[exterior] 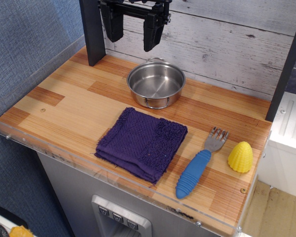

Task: Move the pan to front end of the table

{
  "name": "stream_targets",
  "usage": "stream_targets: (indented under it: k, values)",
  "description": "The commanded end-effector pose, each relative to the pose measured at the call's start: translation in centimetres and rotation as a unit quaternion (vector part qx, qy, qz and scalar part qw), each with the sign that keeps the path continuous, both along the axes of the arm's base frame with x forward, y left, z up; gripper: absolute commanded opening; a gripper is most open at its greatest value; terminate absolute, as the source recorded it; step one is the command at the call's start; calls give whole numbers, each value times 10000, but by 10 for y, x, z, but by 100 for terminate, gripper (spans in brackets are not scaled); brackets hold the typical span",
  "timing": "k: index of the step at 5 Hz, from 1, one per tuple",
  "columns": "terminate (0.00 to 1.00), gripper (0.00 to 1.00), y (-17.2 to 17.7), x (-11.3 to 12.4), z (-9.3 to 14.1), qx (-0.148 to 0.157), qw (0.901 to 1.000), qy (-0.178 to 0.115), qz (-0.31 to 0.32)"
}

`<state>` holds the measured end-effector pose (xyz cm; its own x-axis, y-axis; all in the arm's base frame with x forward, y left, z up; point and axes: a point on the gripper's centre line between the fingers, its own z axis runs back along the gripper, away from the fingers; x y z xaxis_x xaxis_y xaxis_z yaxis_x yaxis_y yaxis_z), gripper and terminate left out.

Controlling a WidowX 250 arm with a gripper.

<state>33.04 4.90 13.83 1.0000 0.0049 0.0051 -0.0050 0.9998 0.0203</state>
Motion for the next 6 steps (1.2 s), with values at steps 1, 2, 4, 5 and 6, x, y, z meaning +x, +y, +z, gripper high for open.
stream_targets:
  k: [1,2,4,5,6]
  values:
    - [0,100,0,0,0,0,10000,0,0]
    - [0,100,-9,2,-8,17,10000,-78,-35]
    - [0,100,-14,3,-12,207,9988,-454,9]
    - [0,100,-12,2,-16,281,9978,-596,111]
    - [0,100,-15,5,-26,306,9967,-720,193]
